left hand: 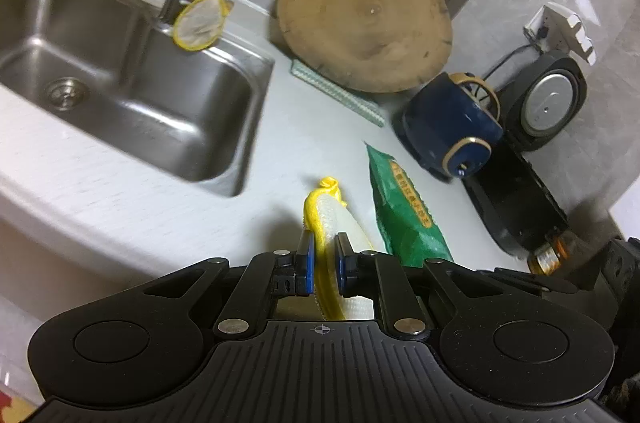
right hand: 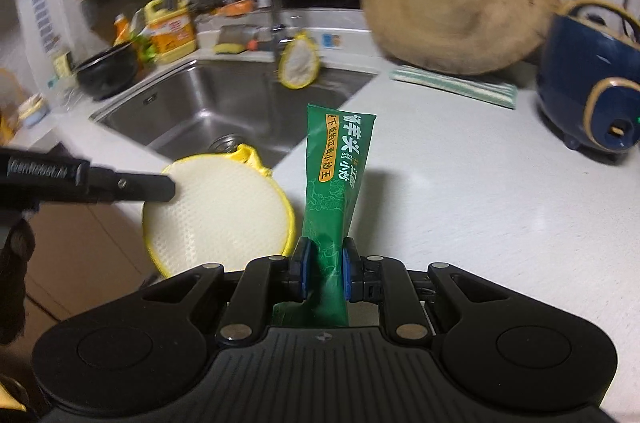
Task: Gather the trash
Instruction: 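Carry the pad and green packet with both grippers down into the trash bin, then open the right gripper releasing the packet while the left gripper releases the pad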
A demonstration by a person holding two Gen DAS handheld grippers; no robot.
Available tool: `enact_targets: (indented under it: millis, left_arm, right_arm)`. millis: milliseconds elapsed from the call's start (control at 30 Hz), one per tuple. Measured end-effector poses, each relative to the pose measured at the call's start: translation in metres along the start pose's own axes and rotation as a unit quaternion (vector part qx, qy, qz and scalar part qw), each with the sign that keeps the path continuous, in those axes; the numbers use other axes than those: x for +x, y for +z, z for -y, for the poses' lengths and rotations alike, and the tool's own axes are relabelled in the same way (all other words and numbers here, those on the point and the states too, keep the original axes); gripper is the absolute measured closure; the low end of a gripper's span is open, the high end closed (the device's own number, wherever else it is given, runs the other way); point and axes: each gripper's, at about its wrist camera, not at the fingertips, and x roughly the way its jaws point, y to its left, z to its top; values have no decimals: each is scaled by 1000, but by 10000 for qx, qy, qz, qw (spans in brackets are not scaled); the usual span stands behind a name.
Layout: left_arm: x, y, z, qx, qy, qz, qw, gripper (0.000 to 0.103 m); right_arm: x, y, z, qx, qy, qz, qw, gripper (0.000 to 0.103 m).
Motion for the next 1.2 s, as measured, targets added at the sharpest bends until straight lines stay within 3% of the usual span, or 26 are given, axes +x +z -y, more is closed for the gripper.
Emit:
enact_targets:
  millis: [267, 433, 567, 633, 767, 900, 1000, 1100, 1200]
  left_arm:
    - [-36, -14, -35, 80, -133, -309, 9994, 89]
    - [-51, -31, -51, 138, -131, -419, 9989, 89]
    - [-51, -65, -77, -134, 57, -870, 9961, 89]
    - [-42, -90, -94, -440, 214, -1202, 9915, 89]
    - [-6, -149, -131, -1098, 611, -1992, 9719, 89]
    - [41, -197, -164, -1801, 690, -2300, 9539, 89]
    - [79, -219, -180, -1779, 1085, -2695, 9402, 84]
    - [94, -224, -186, -1622, 1323, -2813, 9365, 83]
    - [82, -216, -183, -1667, 1209, -2621, 9428, 82]
  right_arm:
    - [1, -27, -79, -108, 57, -490, 9987, 88]
    - [1, -37, -102, -332, 230, -732, 9965, 88]
    - [12, -59, -109, -404, 508, -1168, 9910, 88]
    - [28, -80, -108, -341, 610, -1574, 9851, 88]
    - [65, -131, -103, -21, 712, -2363, 9691, 89]
    - [111, -179, -92, 562, 730, -3073, 9471, 89]
    - [142, -200, -79, 1225, 792, -3424, 9281, 87]
    - [153, -200, -74, 1187, 669, -3468, 9280, 81]
    - [137, -194, -77, 894, 482, -3283, 9391, 77]
